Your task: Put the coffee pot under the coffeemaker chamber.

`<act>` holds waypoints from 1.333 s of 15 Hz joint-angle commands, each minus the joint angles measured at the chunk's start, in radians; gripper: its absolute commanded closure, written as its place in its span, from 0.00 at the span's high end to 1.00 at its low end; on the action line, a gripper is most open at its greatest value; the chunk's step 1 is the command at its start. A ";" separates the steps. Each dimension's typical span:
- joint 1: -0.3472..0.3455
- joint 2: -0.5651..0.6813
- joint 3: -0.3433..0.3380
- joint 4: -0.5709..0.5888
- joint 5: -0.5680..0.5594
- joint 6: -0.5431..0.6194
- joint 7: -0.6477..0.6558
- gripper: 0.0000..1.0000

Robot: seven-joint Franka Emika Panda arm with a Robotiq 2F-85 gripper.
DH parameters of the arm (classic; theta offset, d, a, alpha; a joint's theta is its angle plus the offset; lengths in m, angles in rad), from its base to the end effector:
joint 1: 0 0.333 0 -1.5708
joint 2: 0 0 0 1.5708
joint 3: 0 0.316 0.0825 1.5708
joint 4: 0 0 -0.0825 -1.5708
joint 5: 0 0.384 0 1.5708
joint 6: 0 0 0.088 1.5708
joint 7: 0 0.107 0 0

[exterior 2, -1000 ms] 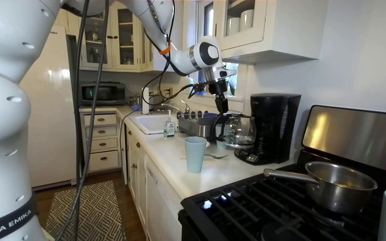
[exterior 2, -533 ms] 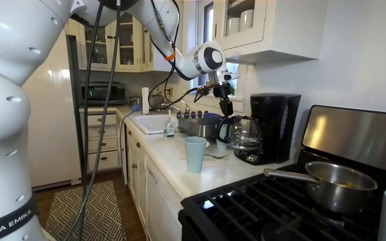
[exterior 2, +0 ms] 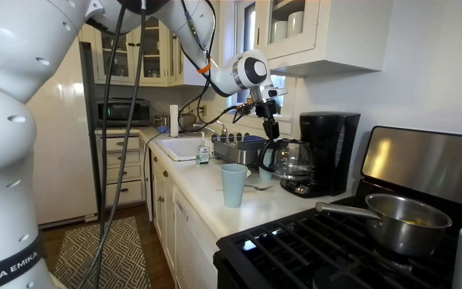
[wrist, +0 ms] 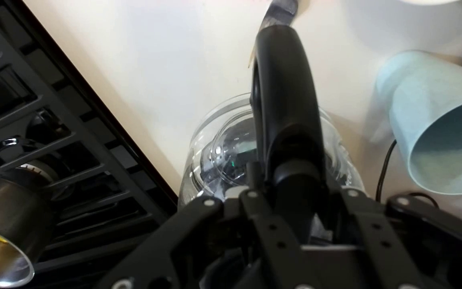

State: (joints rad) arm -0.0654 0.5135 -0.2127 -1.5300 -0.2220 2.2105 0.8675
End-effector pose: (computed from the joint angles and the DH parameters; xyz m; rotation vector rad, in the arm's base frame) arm 0.6882 -0.1789 0.3836 2.5433 -1.3762 0.3659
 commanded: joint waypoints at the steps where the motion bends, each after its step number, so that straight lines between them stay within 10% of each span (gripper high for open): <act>1: 0.004 0.017 -0.015 0.026 0.007 0.002 0.002 0.08; 20: -0.064 0.205 -0.015 0.289 0.106 0.015 -0.095 0.08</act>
State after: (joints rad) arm -0.1132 0.6545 -0.2274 -1.3387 -0.1455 2.2322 0.8103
